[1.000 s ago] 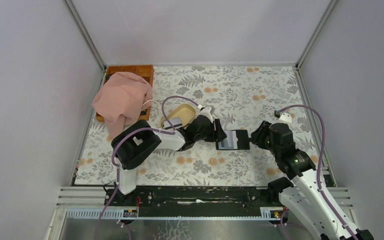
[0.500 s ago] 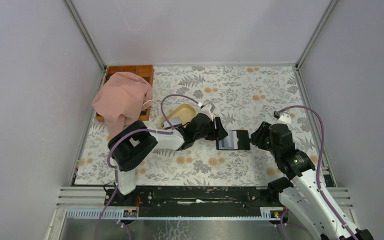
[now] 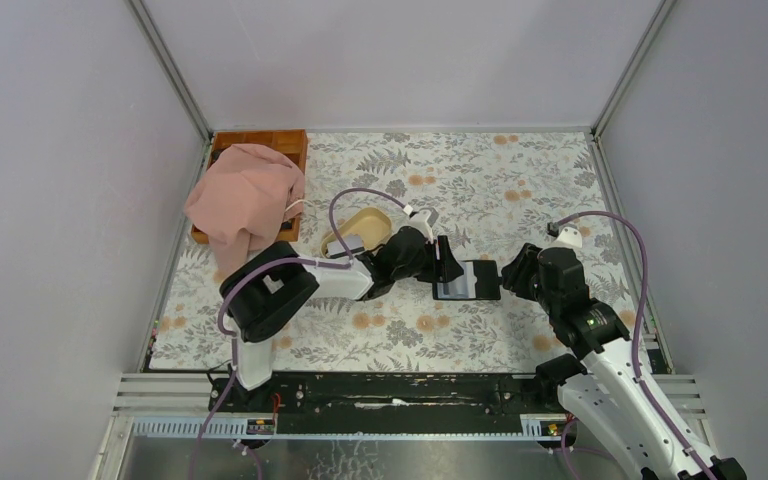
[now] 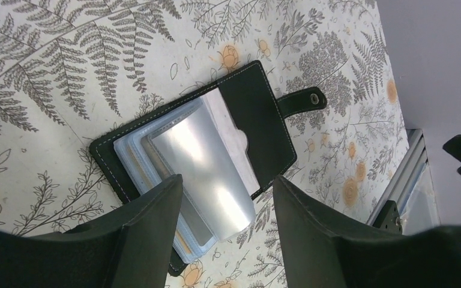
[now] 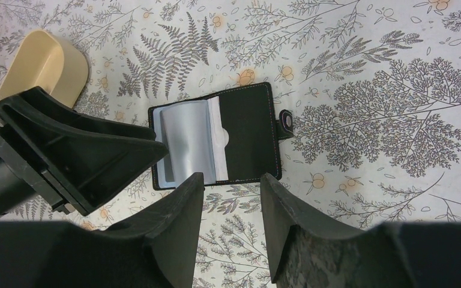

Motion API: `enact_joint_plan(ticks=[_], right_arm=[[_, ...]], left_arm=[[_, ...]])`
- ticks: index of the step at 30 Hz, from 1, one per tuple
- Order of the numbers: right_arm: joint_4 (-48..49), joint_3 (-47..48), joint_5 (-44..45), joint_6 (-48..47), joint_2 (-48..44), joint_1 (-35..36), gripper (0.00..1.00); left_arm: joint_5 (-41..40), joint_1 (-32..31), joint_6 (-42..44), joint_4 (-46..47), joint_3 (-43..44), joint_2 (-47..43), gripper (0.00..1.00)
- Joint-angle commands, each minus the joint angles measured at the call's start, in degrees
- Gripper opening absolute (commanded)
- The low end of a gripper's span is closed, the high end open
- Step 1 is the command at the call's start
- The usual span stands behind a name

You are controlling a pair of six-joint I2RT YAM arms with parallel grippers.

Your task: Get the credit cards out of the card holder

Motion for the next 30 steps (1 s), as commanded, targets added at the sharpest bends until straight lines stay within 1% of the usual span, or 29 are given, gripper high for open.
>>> enact_joint_plan(ticks=[1,15,21,30], right_arm=[[2.4,-0.1,0.0,-0.8,0.0,0.3,0.47],[2.7,-0.6,-0.2,-0.6,0.1,0.3,0.48],[2.6,-0.7,-0.2,-0.4,-0.4,0.2,0.48],[1.1,2.2,0.4,-0.7,-1.6,0.3,0.48]], left_arm=[[0.7,-0.3,-0.2,0.8,1.4,1.6,0.64],[2.3,-1.0,-0.9,0.4,2.7,4.3,0.65],[4.0,-2.6,-1.6,1.0,5.9,6.3,0.65],[7.7,-3.7,-3.8,3.5,10.7,10.5,0.66]])
